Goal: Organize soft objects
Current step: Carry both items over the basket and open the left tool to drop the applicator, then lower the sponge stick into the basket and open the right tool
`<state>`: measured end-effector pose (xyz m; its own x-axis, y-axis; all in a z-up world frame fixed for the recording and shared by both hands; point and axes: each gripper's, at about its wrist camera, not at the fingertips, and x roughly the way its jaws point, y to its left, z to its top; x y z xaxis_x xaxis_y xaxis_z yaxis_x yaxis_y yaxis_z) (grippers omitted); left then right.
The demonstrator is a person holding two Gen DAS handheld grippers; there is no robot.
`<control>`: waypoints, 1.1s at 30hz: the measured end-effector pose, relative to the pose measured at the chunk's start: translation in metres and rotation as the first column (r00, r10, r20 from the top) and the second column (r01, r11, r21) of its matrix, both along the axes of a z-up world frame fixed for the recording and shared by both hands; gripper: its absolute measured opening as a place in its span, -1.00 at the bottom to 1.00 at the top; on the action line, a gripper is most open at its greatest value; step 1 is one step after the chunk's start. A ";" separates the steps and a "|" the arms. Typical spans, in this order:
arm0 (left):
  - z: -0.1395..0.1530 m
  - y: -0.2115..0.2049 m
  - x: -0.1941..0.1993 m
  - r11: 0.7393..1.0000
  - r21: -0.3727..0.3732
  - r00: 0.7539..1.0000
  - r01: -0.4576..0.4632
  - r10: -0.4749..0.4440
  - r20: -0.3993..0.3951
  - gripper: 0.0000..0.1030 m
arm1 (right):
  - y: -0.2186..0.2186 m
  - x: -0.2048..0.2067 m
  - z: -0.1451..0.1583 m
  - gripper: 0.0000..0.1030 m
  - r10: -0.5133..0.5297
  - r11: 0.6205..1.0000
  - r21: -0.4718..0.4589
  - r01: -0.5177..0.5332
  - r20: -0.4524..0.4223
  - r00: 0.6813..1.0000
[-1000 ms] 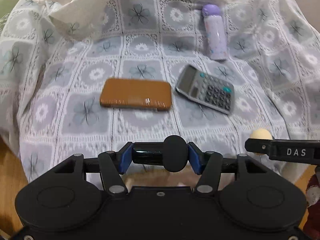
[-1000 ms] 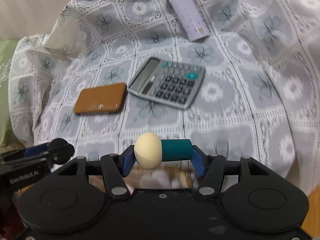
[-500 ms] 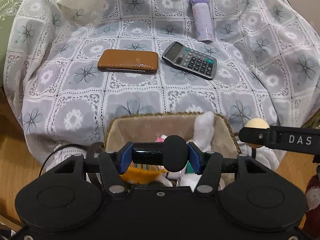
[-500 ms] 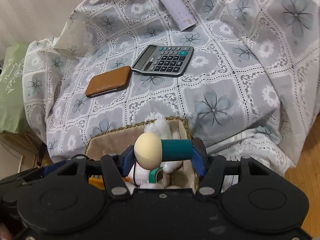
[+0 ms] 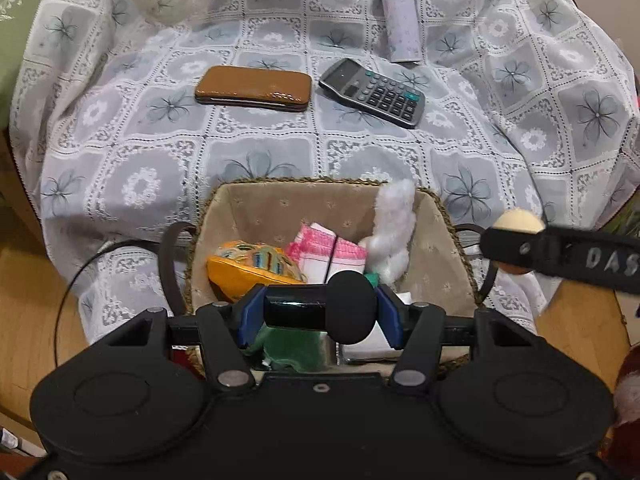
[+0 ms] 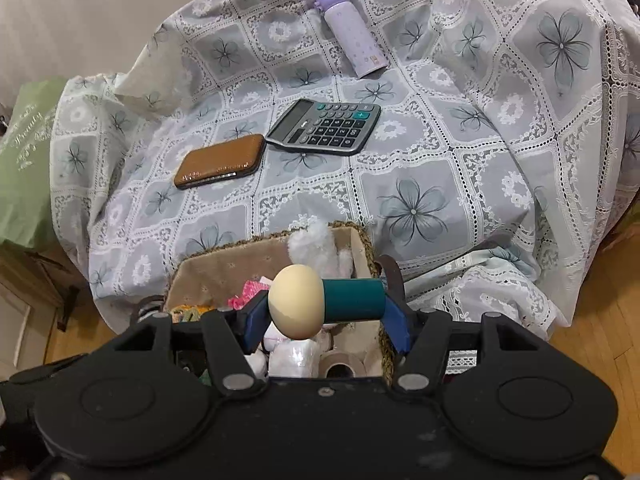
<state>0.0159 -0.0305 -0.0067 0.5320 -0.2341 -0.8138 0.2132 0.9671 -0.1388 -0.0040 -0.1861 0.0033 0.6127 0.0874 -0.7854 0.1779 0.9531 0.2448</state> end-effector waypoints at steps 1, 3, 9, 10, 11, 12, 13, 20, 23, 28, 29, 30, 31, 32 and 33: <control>0.000 0.000 0.000 1.000 0.004 1.000 -0.002 0.002 0.004 0.07 | 0.002 -0.001 -0.001 0.15 0.003 1.000 -0.003 -0.003 -0.004 1.000; -0.001 -0.002 -0.001 1.000 0.021 1.000 0.001 -0.001 0.007 0.07 | 0.004 -0.001 -0.004 0.15 0.010 1.000 -0.005 -0.010 -0.014 1.000; -0.002 0.000 0.001 1.000 0.014 1.000 -0.010 0.010 0.004 0.34 | 0.000 0.000 -0.006 0.15 -0.012 1.000 -0.005 0.012 -0.030 0.999; -0.002 0.000 0.000 1.000 0.016 1.000 -0.013 0.013 0.007 0.34 | 0.000 0.000 -0.006 0.15 -0.012 1.000 -0.004 0.012 -0.034 0.999; -0.001 0.000 0.000 1.000 0.017 1.000 -0.015 0.014 0.007 0.34 | 0.000 0.000 -0.007 0.15 -0.011 1.000 -0.002 0.011 -0.039 0.999; -0.001 0.000 0.001 1.000 0.019 1.000 -0.016 0.016 0.007 0.35 | 0.000 0.001 -0.008 0.15 -0.011 1.000 -0.001 0.011 -0.043 0.999; -0.001 0.000 0.001 1.000 0.023 1.000 -0.018 0.018 0.006 0.35 | 0.000 0.001 -0.008 0.15 -0.011 1.000 0.000 0.011 -0.046 0.999; 0.000 0.003 0.000 0.992 0.095 0.997 -0.079 0.079 0.011 0.35 | 0.000 0.004 -0.011 0.16 -0.013 1.000 -0.006 0.013 -0.063 0.998; 0.001 0.005 -0.002 0.989 0.114 0.996 -0.090 0.088 0.020 0.36 | 0.002 0.007 -0.012 0.16 -0.009 1.000 -0.014 0.008 -0.073 0.997; 0.001 0.008 -0.002 0.988 0.124 0.995 -0.096 0.095 0.016 0.37 | 0.011 0.014 -0.013 0.16 0.012 0.999 -0.037 -0.014 -0.073 0.997; 0.000 0.009 -0.002 0.987 0.124 0.995 -0.099 0.098 0.014 0.37 | 0.013 0.015 -0.012 0.16 0.014 0.999 -0.043 -0.018 -0.071 0.997; 0.000 0.010 -0.003 0.987 0.124 0.995 -0.102 0.101 0.013 0.37 | 0.014 0.016 -0.012 0.17 0.019 0.999 -0.047 -0.022 -0.069 0.997; 0.000 0.010 -0.003 0.987 0.123 0.995 -0.105 0.104 0.013 0.37 | 0.015 0.017 -0.011 0.17 0.024 0.998 -0.052 -0.028 -0.068 0.997; 0.000 0.011 -0.003 0.987 0.123 0.994 -0.106 0.106 0.013 0.37 | 0.017 0.018 -0.011 0.17 0.030 0.998 -0.057 -0.034 -0.066 0.997; 0.000 0.011 -0.003 0.986 0.123 0.994 -0.108 0.107 0.013 0.38 | 0.019 0.018 -0.011 0.17 0.034 0.997 -0.062 -0.038 -0.064 0.997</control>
